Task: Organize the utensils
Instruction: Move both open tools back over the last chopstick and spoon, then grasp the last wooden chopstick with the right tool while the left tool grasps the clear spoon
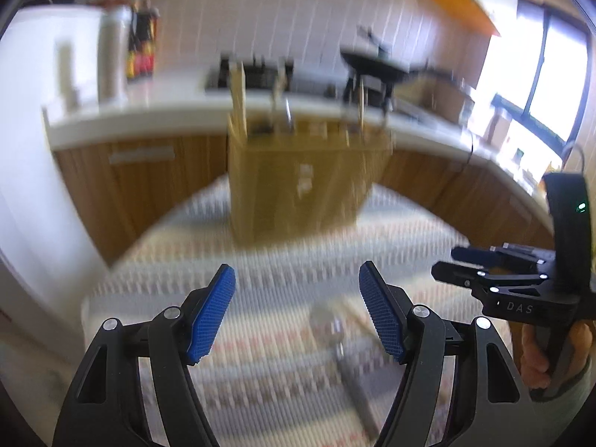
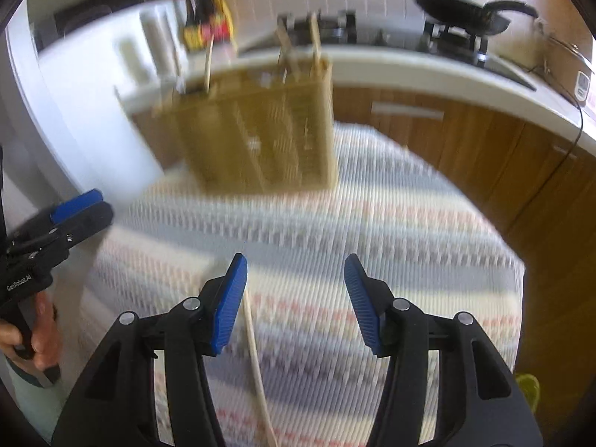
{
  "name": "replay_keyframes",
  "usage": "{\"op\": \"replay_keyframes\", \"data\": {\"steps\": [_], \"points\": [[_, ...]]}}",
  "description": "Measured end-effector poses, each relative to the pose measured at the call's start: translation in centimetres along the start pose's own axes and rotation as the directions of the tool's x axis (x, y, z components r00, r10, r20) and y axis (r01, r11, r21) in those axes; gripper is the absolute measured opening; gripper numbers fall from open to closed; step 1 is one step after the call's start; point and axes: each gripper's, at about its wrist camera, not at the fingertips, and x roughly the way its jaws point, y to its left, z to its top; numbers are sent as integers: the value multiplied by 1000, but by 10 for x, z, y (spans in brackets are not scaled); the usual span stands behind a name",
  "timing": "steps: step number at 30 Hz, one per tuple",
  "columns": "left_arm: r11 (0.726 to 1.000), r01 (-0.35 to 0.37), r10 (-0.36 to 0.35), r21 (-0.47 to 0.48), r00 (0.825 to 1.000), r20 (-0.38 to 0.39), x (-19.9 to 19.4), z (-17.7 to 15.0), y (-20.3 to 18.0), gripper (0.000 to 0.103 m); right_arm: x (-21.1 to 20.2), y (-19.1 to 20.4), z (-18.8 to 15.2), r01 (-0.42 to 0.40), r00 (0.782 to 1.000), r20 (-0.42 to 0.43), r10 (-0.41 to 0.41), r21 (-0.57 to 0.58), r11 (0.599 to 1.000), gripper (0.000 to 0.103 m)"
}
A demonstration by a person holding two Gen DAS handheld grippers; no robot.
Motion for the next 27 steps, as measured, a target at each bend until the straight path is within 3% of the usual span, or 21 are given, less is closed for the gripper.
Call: {"op": "replay_keyframes", "data": {"steps": [3, 5, 8, 11, 14, 16, 22, 27], "points": [[999, 26, -29, -24, 993, -117, 21, -19, -2, 66, 8, 6, -19, 8, 999, -46, -7, 16, 1000, 51], [999, 33, -38, -31, 985, -168, 32, -30, -3, 63, 12, 8, -30, -34, 997, -72, 37, 45, 998, 51], [999, 39, -43, -21, 975, -216, 47, -40, -8, 62, 17, 13, -39, -36, 995, -87, 40, 43, 998, 48], [1000, 30, -31, -9, 970, -242, 58, -47, -15, 58, 24, 19, -49, -25, 994, -102, 27, 23, 999, 37], [1000, 13, -13, -1, 966, -257, 70, -49, -22, 55, 29, 21, -60, 1, 994, -111, 2, 28, 1000, 36], [999, -30, 36, 25, 965, -261, 75, -51, -27, 46, 28, 24, -65, 7, 995, -102, -6, 14, 1000, 36], [996, -52, 69, 69, 960, -270, 90, -52, -46, 44, 24, 34, -83, -9, 995, -102, 6, -38, 999, 36], [988, -101, 129, 117, 957, -262, 93, -55, -55, 38, 27, 36, -98, 16, 993, -116, -22, -54, 998, 20]]}}
